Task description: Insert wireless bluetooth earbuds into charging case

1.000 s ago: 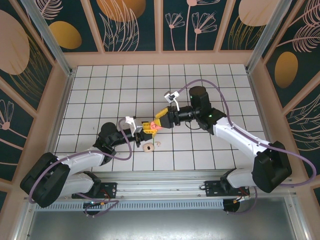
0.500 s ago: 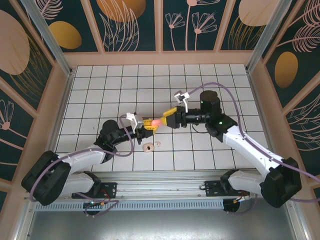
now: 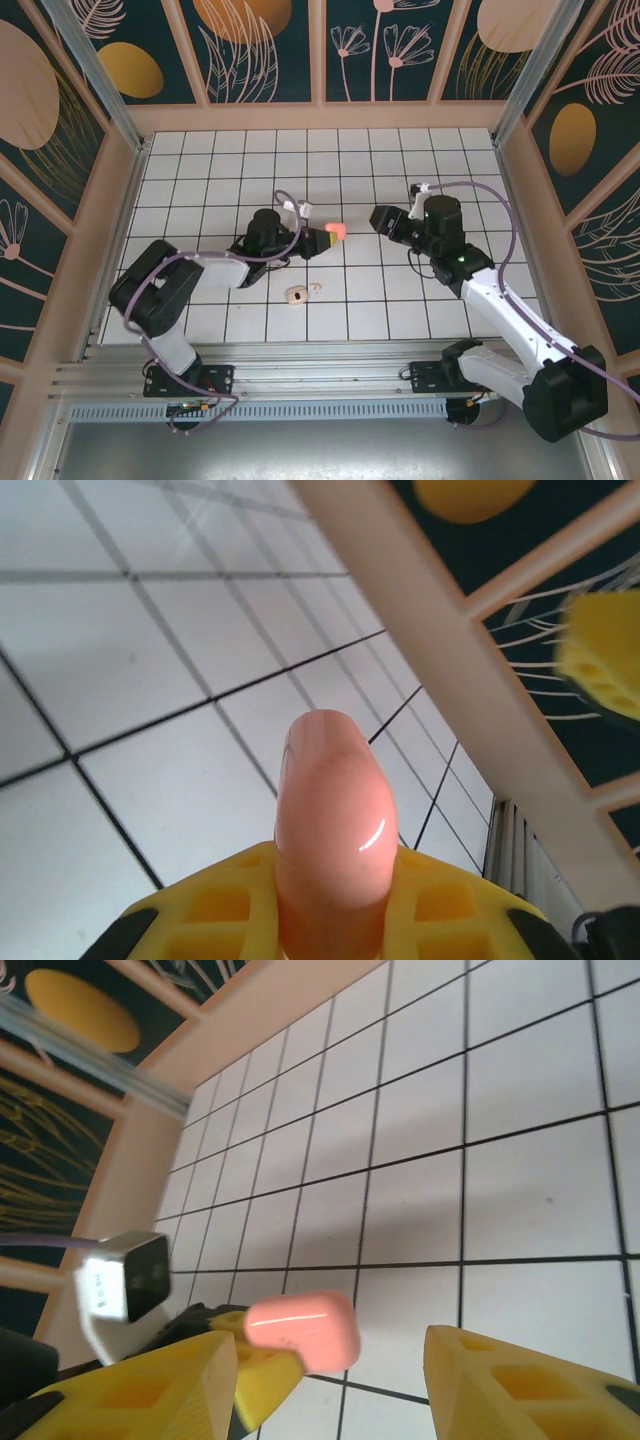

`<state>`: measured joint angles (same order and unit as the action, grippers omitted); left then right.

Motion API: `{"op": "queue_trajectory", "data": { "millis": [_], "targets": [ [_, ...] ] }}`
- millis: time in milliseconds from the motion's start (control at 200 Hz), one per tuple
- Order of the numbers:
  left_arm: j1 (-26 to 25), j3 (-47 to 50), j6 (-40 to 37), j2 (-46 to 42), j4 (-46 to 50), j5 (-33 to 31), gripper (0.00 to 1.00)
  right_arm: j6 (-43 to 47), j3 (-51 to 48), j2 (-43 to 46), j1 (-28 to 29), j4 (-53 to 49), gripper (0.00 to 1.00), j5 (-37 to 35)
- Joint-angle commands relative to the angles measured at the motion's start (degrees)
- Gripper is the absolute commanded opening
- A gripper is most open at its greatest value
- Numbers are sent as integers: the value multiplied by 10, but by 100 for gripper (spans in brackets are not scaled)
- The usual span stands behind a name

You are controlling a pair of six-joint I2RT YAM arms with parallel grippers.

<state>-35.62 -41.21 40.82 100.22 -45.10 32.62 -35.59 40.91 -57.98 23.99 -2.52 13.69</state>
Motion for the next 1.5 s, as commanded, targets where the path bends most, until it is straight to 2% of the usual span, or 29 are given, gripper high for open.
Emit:
{"op": "queue_trajectory", "data": {
  "millis": [0, 185, 315, 535, 856, 1181, 1496],
  "targets": [
    [-10, -36, 93, 42, 55, 1, 3, -34, -14, 26, -3, -6, 52, -57],
    [-53, -126, 84, 102, 145, -4, 5, -45, -37, 30, -3, 6, 52, -46],
    [-76, -176, 82, 133, 185, -33, 6, -48, -41, 30, -3, 6, 52, -34],
    [-90, -235, 79, 172, 245, -64, 11, -50, -45, 44, -2, -1, 52, -33],
    [-99, -289, 61, 219, 298, -60, 17, -52, -51, 62, -2, -4, 50, -35],
    [-100, -302, 32, 211, 356, -97, 34, -53, -53, 83, -2, -14, 51, -46],
    [-100, -310, -24, 146, 443, -156, 44, -55, -51, 99, -2, -26, 51, -56]
  ]
}}
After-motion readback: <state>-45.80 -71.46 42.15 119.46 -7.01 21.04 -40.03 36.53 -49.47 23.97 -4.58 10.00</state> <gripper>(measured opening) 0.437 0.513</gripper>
